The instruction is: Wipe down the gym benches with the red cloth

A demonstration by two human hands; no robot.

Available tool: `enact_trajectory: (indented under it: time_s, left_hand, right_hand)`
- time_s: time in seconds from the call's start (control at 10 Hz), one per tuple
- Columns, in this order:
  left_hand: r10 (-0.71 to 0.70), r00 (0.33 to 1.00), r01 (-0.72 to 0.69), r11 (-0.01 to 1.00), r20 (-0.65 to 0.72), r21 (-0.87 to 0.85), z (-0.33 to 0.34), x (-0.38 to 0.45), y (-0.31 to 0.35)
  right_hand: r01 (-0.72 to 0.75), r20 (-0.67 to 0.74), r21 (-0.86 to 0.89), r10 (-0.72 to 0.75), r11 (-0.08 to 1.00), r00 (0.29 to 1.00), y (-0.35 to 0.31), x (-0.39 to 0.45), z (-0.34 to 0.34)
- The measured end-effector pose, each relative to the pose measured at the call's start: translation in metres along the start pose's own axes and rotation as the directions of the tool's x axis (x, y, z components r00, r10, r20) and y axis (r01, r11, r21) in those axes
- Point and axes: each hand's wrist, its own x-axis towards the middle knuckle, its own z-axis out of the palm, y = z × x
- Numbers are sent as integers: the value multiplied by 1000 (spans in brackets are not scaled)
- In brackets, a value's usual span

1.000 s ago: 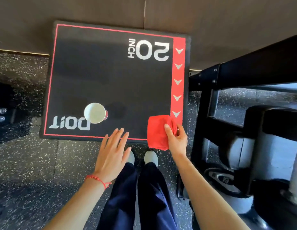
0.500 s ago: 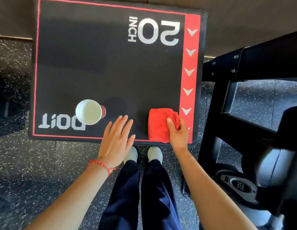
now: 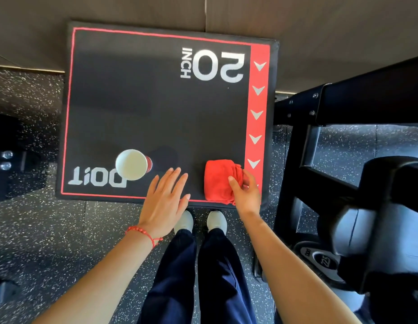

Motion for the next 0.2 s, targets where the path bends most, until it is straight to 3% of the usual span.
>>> enact_trajectory:
  time_s: [0.2]
  left_hand:
    - [19,999,-18,1000,-38,21,-23,-17,11]
  right_hand:
    - [-4,33,-107,7,994,999,-22,-28,-30]
